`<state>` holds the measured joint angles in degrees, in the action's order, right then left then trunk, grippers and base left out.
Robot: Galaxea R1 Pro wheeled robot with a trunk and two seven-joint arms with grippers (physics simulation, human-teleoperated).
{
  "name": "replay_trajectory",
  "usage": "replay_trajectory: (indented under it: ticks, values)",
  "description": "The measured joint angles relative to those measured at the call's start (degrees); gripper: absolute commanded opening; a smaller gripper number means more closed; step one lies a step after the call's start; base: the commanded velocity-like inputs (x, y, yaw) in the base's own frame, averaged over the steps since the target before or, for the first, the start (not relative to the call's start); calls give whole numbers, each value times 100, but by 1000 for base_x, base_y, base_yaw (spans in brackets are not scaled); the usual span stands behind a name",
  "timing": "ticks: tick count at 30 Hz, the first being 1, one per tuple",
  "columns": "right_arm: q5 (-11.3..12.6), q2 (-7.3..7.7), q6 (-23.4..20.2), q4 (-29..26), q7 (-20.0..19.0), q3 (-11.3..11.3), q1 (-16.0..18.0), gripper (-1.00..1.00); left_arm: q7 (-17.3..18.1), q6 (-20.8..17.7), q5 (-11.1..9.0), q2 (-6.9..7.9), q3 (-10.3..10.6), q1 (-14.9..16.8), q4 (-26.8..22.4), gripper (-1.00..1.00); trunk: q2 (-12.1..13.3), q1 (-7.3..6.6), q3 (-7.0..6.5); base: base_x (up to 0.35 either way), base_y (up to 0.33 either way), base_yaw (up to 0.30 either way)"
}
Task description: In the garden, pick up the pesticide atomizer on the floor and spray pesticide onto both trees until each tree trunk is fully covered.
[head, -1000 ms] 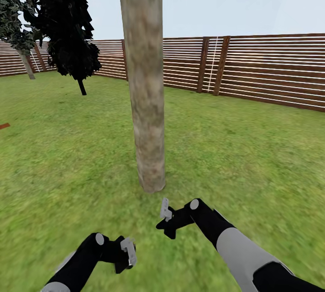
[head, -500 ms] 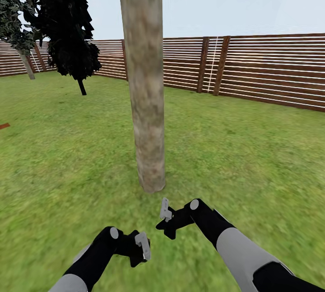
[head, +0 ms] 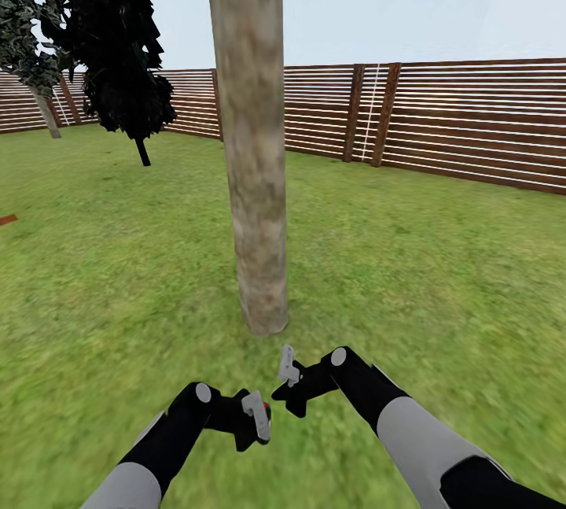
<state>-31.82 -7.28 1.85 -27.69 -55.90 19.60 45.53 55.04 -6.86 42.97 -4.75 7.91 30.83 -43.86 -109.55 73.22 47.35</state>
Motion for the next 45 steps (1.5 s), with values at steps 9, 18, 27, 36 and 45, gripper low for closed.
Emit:
replay_trajectory:
  ticks: [9,18,27,36,45]
  values:
    - [0,3,0,0,0,4,0,-100,6,10,-272,2,-3,36,6,-100,0,0,0,0,0,0]
    - [0,-1,0,-7,0,9,0,-100,6,9,-304,0,-9,41,8,-100,0,0,0,0,0,0]
    - [0,-1,0,-9,0,9,0,-100,6,17,-304,-8,-17,37,9,-100,0,0,0,0,0,0]
    - [0,-1,0,-22,0,9,0,-100,6,15,-303,-40,-9,37,14,-100,0,0,0,0,0,0]
    - [-5,-1,0,-21,0,9,0,-100,-9,35,-248,132,-16,46,149,-100,0,0,0,0,0,0]
